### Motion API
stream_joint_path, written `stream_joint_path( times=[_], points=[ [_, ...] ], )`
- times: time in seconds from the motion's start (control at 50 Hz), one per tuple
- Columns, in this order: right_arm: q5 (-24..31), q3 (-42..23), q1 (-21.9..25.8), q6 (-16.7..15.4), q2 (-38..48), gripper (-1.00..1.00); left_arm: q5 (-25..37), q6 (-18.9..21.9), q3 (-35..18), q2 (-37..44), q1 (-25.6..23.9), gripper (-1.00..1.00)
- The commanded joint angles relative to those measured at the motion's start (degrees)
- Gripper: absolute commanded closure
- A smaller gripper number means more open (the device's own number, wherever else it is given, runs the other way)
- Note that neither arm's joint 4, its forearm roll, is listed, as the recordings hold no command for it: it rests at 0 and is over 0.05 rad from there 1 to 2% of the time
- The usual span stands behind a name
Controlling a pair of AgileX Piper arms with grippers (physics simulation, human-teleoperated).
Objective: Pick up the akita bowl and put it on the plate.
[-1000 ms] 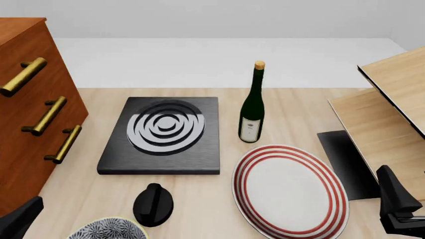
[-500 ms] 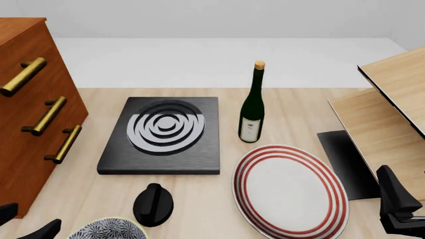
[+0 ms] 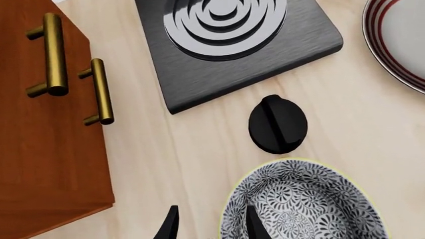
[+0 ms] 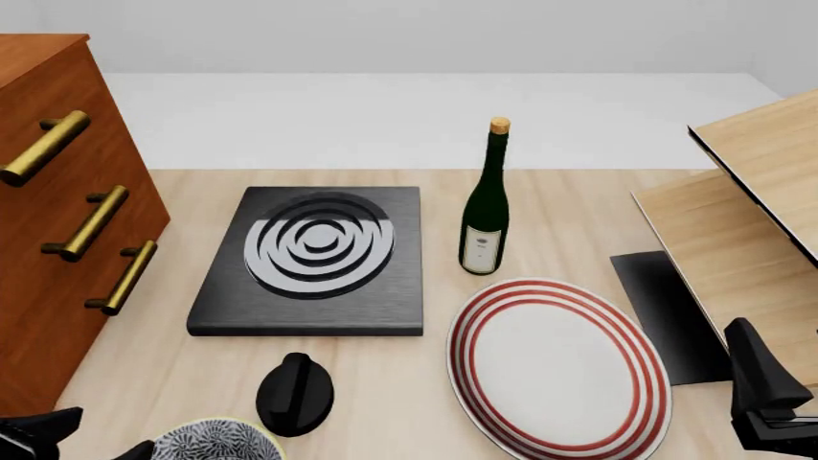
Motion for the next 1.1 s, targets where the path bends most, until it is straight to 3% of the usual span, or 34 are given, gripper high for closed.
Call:
stream_joint_path(
  times=[0.02, 1.1],
  points=[
    [0.0, 0.0, -0.02, 0.01, -0.01, -1.0, -1.51, 0.62, 2.21, 0.6, 0.07, -1.0],
    [0.0, 0.0, 0.0, 0.0, 0.02, -1.0, -15.34, 0.61, 11.19, 9.88, -1.41, -1.0]
  ],
)
